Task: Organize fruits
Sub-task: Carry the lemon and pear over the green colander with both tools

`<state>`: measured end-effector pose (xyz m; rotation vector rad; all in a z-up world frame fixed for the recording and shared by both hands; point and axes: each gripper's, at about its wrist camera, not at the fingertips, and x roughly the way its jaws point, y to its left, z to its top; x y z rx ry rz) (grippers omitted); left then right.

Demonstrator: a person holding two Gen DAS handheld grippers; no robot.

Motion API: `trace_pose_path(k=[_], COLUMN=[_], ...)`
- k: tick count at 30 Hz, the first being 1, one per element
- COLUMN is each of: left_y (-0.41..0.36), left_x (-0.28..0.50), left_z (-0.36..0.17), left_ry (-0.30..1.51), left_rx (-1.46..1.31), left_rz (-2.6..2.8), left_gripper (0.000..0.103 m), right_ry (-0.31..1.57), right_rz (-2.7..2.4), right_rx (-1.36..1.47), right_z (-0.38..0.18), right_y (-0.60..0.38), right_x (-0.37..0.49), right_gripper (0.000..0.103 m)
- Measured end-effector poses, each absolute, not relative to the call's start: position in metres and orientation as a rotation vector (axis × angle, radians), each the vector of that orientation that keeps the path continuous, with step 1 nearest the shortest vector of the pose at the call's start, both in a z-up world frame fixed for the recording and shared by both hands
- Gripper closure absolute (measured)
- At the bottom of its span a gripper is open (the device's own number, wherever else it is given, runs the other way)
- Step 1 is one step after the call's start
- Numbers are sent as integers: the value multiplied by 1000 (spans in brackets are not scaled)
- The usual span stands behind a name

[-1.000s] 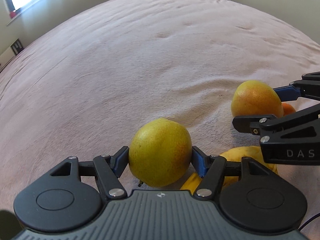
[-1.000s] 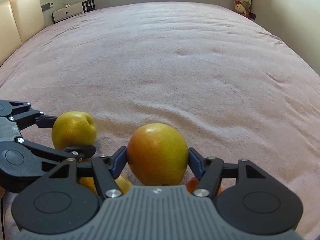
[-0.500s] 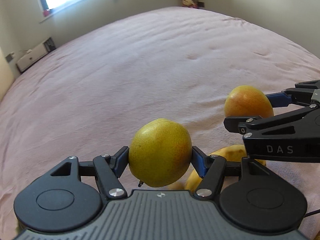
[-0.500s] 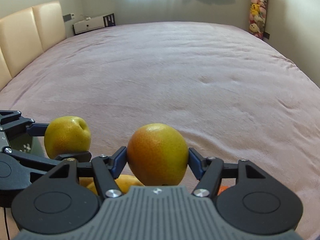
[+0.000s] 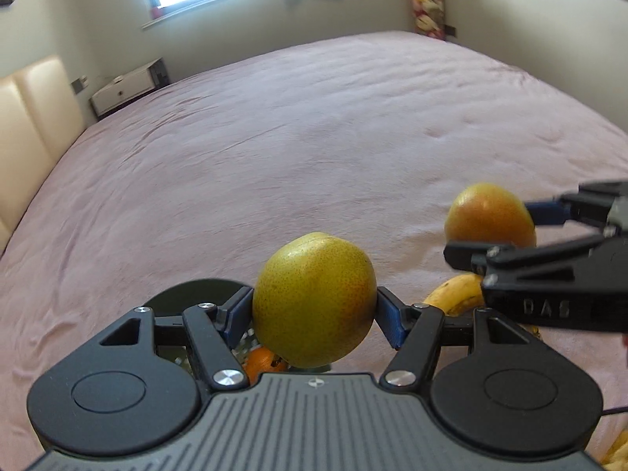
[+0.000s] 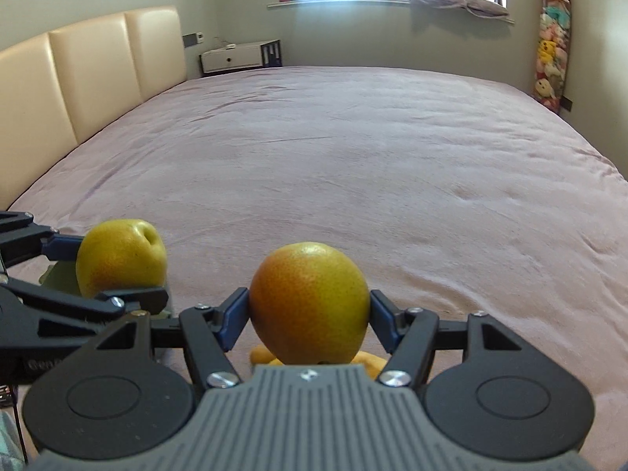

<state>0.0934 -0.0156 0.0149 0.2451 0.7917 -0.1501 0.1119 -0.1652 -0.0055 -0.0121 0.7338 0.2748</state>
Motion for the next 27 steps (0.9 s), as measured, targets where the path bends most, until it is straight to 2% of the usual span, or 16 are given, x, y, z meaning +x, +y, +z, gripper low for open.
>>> trace_pose_path(k=[11,27], left_y=[45,125], left_x=[78,80], left_z=[25,14], left_ry=[772,830], left_rx=[139,-27], left_rz=[-33,76], left_gripper=[27,27], right_ry=[713,651], right_rz=[388,542], right_rx=[-37,-244], right_z=[2,1], right_y=[-118,-35], right_x=[96,95], right_gripper=[40,40])
